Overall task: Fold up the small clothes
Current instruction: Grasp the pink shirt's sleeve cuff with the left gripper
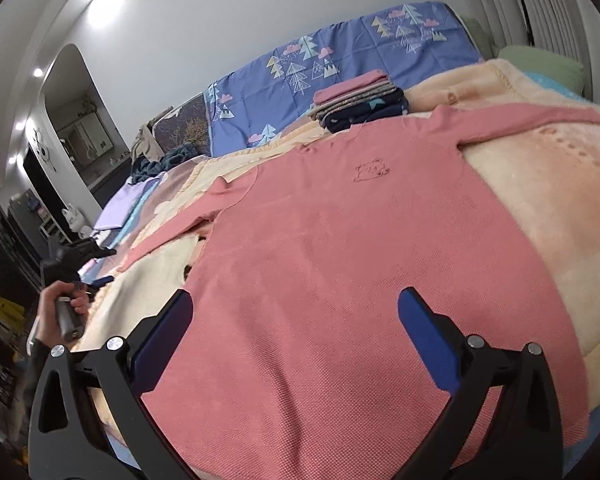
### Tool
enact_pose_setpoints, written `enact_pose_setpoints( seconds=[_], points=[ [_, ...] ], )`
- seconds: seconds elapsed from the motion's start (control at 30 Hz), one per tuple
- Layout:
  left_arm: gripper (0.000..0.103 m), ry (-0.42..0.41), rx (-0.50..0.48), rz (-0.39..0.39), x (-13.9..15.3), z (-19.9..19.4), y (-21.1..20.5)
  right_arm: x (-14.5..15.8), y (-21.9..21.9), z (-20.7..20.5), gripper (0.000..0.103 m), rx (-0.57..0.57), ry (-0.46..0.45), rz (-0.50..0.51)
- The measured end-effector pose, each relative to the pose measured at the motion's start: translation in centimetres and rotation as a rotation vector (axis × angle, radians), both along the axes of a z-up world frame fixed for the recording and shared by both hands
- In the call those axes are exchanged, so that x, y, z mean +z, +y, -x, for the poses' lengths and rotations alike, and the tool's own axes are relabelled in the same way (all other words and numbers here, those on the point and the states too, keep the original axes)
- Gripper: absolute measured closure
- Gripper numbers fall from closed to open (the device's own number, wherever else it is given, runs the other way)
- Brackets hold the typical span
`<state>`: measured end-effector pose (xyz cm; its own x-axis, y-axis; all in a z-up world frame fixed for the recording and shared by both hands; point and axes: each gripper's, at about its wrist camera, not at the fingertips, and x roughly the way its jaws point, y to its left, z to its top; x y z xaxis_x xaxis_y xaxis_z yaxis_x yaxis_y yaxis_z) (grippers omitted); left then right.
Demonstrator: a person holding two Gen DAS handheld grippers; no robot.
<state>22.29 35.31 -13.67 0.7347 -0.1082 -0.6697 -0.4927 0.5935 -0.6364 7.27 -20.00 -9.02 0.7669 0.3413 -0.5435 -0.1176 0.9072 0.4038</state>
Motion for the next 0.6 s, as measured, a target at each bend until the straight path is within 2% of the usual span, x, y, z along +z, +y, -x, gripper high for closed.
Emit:
enact_pose_setpoints(
  seconds=[0.13,0.37,0.47,0.6],
  points=[
    [0.043,0.015,0.072,0.040,-1.4,-1.5,2.9,-0.3,0.2,-0.4,0.001,0.002,0.007,0.009],
    [0.043,0.038,0.123,0.057,-2.9,-4.4,5.2,-1.0,0.3,-1.2,0.001,0.001,0.027,0.015],
    [0.049,0.053,0.140,0.063,-3.7,-5.0,5.8,-1.1,0.4,-1.4,0.001,0.002,0.029,0.029],
    [0.062,0.046,0.168,0.077,-4.4,-5.1,6.7,-0.8,0.7,-1.6,0.001,0.005,0.025,0.044]
  ],
)
